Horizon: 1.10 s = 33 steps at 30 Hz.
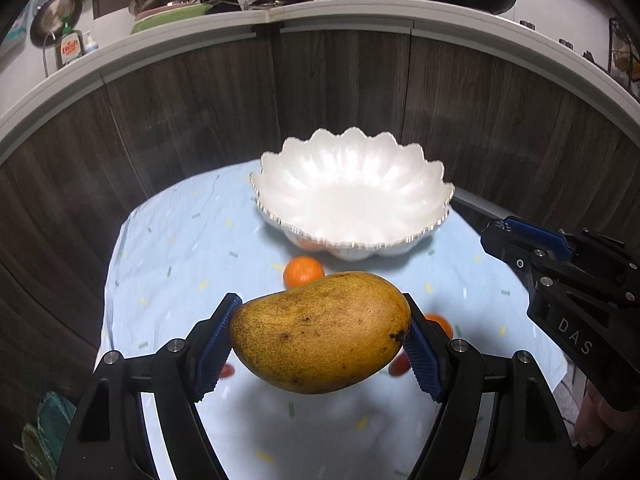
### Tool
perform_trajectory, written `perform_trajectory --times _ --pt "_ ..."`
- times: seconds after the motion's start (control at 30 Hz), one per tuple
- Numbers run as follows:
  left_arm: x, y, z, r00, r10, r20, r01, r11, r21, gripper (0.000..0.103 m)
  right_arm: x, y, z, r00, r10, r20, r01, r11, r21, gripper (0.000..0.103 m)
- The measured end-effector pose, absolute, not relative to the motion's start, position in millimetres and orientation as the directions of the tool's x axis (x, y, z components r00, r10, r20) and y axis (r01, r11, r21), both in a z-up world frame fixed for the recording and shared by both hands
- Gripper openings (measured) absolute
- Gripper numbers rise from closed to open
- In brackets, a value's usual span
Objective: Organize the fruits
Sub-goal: 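Lift the mango and blueberry and carry both over the white bowl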
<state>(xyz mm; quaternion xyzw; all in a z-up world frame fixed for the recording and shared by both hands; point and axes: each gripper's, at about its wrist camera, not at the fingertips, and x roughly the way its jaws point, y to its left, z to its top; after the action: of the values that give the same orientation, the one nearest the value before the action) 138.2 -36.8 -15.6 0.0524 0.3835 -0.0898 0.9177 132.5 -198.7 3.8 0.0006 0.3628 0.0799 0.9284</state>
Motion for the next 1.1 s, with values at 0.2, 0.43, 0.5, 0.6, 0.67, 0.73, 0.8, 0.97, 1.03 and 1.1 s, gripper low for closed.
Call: perform_trajectory --times 0.2,0.43,0.5,0.6,0.67,0.73,0.8,0.97,1.03,1.1 --pt "158 -40 -2 0.706 -0.133 -0.696 0.208 0.978 0.025 0.077 147 -203 16 0.745 0.148 -0.650 -0.143 0.988 0.061 0.020" --pt "179 -42 7 0.727 -0.134 -0.674 0.203 0.979 0.024 0.077 169 -208 24 0.766 0.142 -0.627 -0.136 0.989 0.058 0.020" --pt "187 -43 9 0.729 -0.136 -0.670 0.203 0.979 0.022 0.077 174 -209 25 0.768 0.140 -0.625 -0.133 0.989 0.058 0.020" --pt "200 -46 10 0.730 -0.144 -0.668 0.208 0.978 0.017 0.077 184 -212 25 0.774 0.131 -0.620 -0.126 0.991 0.053 0.020" --pt "209 -48 9 0.732 -0.144 -0.665 0.212 0.977 0.021 0.077 192 -215 25 0.776 0.128 -0.617 -0.119 0.991 0.055 0.020" --pt "217 -50 8 0.731 -0.146 -0.667 0.212 0.977 0.018 0.077 201 -217 23 0.777 0.124 -0.617 -0.114 0.992 0.056 0.020" --pt "226 -51 5 0.725 -0.149 -0.672 0.210 0.978 0.009 0.077 207 -219 21 0.777 0.123 -0.618 -0.111 0.992 0.058 0.020" --pt "244 -55 -3 0.723 -0.143 -0.676 0.205 0.979 0.012 0.077 227 -223 12 0.768 0.115 -0.630 -0.102 0.993 0.057 0.020" --pt "251 -55 -6 0.719 -0.144 -0.680 0.202 0.979 0.007 0.077 235 -223 7 0.761 0.113 -0.639 -0.101 0.993 0.056 0.020" --pt "259 -56 -11 0.712 -0.143 -0.687 0.200 0.980 0.004 0.077 240 -224 2 0.755 0.110 -0.646 -0.098 0.994 0.055 0.020"
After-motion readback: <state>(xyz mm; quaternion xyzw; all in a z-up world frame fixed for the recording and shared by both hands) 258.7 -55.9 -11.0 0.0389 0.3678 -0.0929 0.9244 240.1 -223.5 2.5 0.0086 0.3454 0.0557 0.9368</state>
